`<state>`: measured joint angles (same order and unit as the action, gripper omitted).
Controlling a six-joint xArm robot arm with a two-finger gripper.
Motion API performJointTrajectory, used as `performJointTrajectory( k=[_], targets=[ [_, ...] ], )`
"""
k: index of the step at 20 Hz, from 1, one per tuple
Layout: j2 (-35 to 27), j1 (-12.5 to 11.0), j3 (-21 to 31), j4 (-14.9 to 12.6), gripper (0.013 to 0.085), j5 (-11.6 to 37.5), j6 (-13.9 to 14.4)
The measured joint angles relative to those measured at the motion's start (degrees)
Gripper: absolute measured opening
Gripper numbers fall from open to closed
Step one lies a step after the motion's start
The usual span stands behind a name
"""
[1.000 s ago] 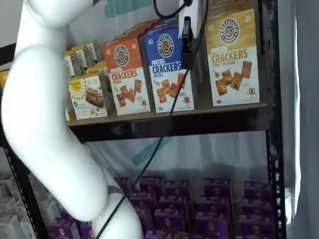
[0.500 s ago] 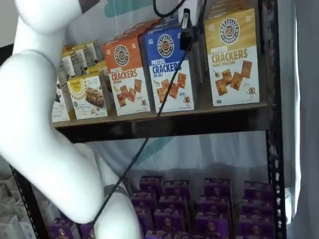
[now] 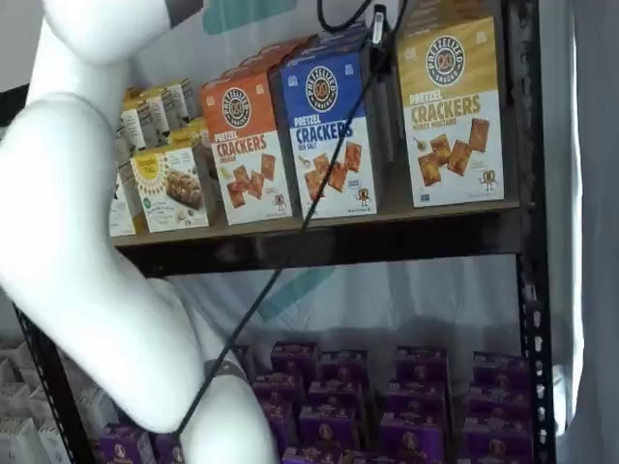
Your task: Retrieve the yellow and white box located on the top shelf, the sixth one from the left
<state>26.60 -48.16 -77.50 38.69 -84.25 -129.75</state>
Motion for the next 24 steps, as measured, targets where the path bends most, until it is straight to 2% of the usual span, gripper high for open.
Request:
performJointTrajectory(
  k=[4, 6, 9, 14, 18, 24],
  targets=[
    [-2.68, 1.91, -2.02, -2.81, 0.0850, 2.73, -0.61],
    [-4.43, 2.66, -3.91, -4.71, 0.0850, 2.42, -0.36],
    [-7.20, 3.60, -7.23, -7.60, 0.0850, 0.68, 0.46],
    [-10.62, 4.88, -11.25, -10.24, 0.0850, -1.29, 1.80],
    [-14.82, 6.17, -17.79, -14.40, 0.0850, -6.90, 3.73],
    [-16.58, 6.79, -20.20, -15.56, 0.0850, -7.92, 4.32]
  ],
)
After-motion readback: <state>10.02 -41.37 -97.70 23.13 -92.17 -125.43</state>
